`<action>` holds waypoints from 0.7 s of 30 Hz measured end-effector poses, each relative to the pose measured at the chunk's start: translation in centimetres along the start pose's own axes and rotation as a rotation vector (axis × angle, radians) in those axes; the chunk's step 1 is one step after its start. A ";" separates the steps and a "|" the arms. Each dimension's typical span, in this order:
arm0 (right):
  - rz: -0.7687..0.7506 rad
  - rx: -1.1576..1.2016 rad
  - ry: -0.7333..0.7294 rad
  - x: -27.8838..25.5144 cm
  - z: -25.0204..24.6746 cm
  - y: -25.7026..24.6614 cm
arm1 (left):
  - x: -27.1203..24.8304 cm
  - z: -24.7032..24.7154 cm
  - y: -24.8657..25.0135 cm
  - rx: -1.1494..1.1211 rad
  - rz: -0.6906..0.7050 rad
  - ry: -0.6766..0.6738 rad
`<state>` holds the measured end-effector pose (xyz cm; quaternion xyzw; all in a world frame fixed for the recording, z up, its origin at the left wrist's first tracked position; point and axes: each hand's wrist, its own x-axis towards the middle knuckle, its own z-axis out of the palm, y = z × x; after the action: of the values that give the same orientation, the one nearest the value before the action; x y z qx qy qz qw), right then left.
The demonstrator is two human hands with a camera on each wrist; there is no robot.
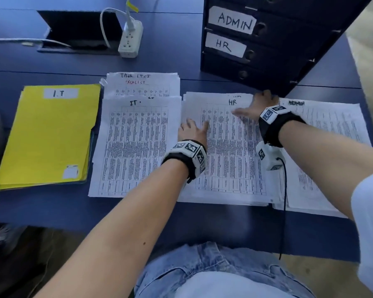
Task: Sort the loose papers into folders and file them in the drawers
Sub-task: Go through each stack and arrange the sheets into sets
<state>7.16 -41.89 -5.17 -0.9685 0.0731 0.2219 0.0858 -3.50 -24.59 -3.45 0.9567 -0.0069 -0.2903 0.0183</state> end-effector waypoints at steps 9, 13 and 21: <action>-0.052 0.267 -0.119 -1.7 -2.0 -2.6 | 0.2 -0.3 0.6 -0.015 -0.047 -0.028; -0.160 0.844 -0.116 -6.5 -2.9 -2.8 | 0.5 -0.2 0.6 -0.019 -0.051 -0.027; 0.049 0.763 0.109 -11.6 1.7 1.9 | 0.5 0.3 0.0 -0.185 -0.034 -0.014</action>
<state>-4.22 -42.26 -1.76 -0.8754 0.1780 0.1287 0.4307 -3.24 -24.63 -3.96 0.9489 0.0358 -0.2966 0.1014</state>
